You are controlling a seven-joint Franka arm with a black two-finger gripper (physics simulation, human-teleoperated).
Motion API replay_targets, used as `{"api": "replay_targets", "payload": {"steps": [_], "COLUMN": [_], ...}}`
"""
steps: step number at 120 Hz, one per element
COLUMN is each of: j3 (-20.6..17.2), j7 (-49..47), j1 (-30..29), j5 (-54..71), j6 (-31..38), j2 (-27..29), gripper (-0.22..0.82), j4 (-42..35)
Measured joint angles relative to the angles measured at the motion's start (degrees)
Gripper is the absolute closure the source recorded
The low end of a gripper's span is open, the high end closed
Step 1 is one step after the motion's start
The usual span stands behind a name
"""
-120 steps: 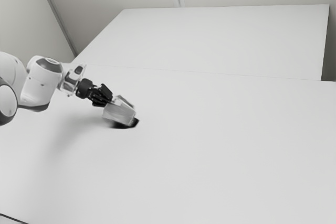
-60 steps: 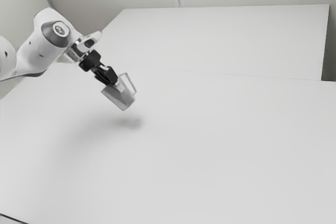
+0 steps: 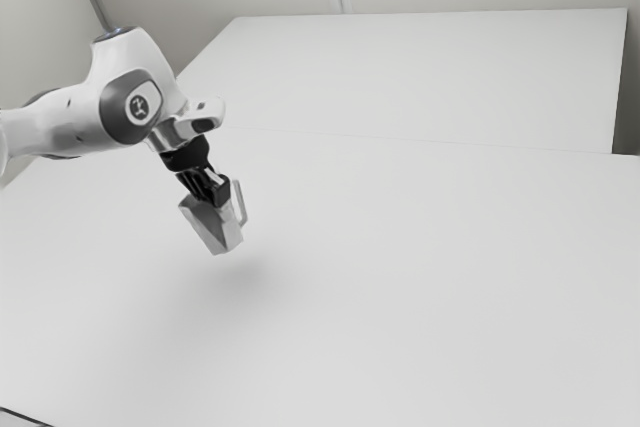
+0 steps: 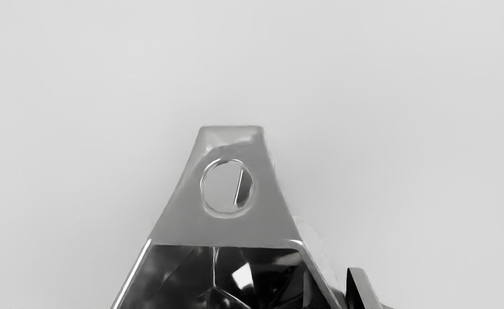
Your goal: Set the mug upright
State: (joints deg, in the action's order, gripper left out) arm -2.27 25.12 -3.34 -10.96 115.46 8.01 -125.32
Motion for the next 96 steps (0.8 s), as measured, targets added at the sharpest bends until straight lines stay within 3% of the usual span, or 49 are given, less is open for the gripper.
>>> {"api": "replay_targets", "payload": {"steps": [57,96], "j3": [-1.95,-2.01], "j7": [-18.59,-28.03], "j1": [0.60,0.55], "j5": [17.06,21.17], "j6": [18.01,27.67], "j2": [1.77,-2.38], "gripper": [0.77,0.77], "j4": [-14.74,-15.76]}}
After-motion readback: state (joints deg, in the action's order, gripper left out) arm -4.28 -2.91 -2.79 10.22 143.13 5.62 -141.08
